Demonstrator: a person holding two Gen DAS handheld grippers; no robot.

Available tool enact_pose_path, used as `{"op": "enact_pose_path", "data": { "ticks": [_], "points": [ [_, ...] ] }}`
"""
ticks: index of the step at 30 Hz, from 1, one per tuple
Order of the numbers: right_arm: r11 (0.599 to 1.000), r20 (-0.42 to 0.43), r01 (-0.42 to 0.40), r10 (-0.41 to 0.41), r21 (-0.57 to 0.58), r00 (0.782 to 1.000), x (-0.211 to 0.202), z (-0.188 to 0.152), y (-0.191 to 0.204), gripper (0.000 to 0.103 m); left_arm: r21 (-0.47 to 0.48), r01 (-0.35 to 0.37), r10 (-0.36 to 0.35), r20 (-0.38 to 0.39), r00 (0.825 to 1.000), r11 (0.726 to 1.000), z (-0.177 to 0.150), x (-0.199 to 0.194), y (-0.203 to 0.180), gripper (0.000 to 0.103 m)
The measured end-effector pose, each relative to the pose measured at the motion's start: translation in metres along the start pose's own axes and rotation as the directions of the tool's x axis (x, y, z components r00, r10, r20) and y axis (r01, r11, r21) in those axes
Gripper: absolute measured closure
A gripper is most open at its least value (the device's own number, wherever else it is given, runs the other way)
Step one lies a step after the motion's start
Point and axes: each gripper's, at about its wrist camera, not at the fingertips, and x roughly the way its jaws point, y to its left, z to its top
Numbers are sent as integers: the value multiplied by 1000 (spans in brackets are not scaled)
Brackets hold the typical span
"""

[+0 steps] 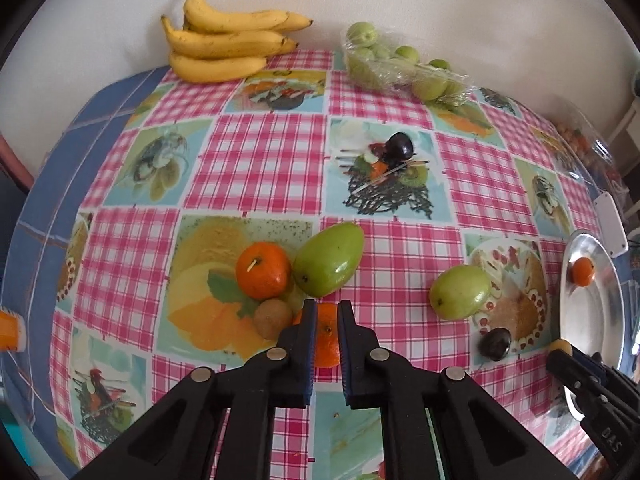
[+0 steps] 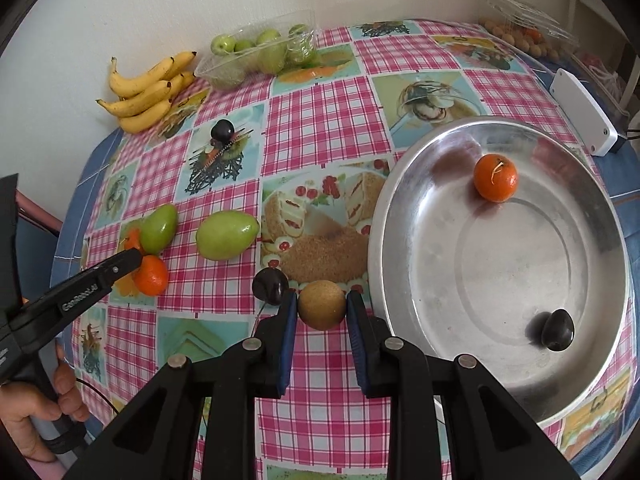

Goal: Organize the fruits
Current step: 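Grasp the large tangerine with the left tool while the right tool grasps the kiwi, then carry the tangerine and kiwi together over the steel plate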

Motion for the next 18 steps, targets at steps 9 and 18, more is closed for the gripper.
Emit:
{"op": "enact_pose_path", "data": {
  "ticks": [9,18],
  "points": [
    [1000,-4,-10,10,5,1000,-2,-1,-2,77,-13,-13,12,-30,999,1000,-3,12,0,57],
    [1000,-12,-9,9,7,1000,0,-2,-2,77,70,-93,95,-28,995,993,-9,23,-16,61]
  ]
}}
